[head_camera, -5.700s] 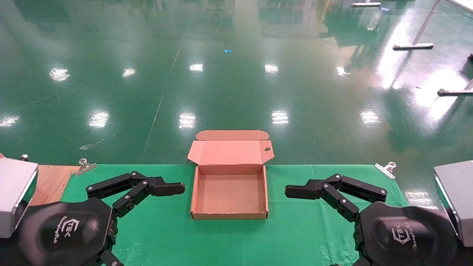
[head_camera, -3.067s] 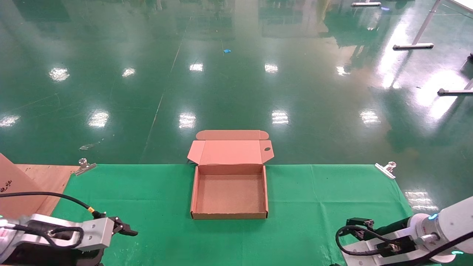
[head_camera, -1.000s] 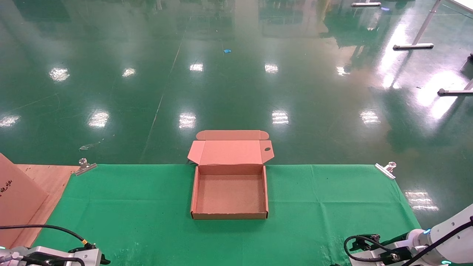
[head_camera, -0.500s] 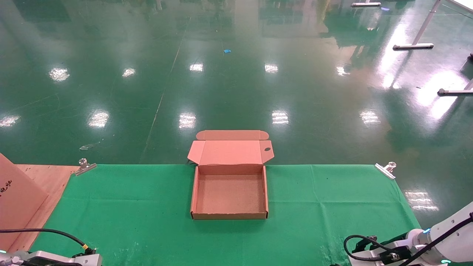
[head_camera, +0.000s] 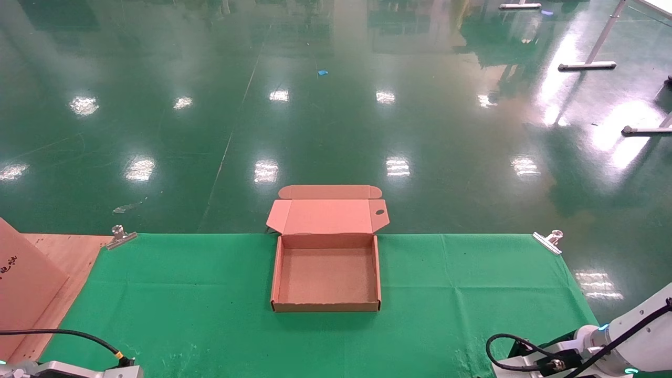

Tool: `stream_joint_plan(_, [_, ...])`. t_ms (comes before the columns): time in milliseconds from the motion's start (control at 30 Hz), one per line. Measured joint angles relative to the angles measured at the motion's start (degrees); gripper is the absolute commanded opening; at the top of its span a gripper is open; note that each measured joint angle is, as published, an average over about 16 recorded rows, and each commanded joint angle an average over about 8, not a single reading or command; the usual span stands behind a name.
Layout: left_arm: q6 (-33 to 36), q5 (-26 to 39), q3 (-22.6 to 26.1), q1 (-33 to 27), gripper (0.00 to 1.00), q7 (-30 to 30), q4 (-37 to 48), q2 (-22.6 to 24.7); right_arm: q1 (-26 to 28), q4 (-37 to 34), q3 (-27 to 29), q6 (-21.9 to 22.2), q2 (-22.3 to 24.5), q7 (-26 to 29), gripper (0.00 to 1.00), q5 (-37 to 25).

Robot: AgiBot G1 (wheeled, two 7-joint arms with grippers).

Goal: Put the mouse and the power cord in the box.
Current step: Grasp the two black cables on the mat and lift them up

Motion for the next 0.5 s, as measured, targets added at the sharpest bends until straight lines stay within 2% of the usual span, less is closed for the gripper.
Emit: stream_joint_plan(500, [2.9, 0.1, 0.0, -3.1, 0.00, 0.7, -0.9, -0.6, 1.4, 0.5, 1.2, -2.0, 1.2, -0.9, 0.00, 2.2])
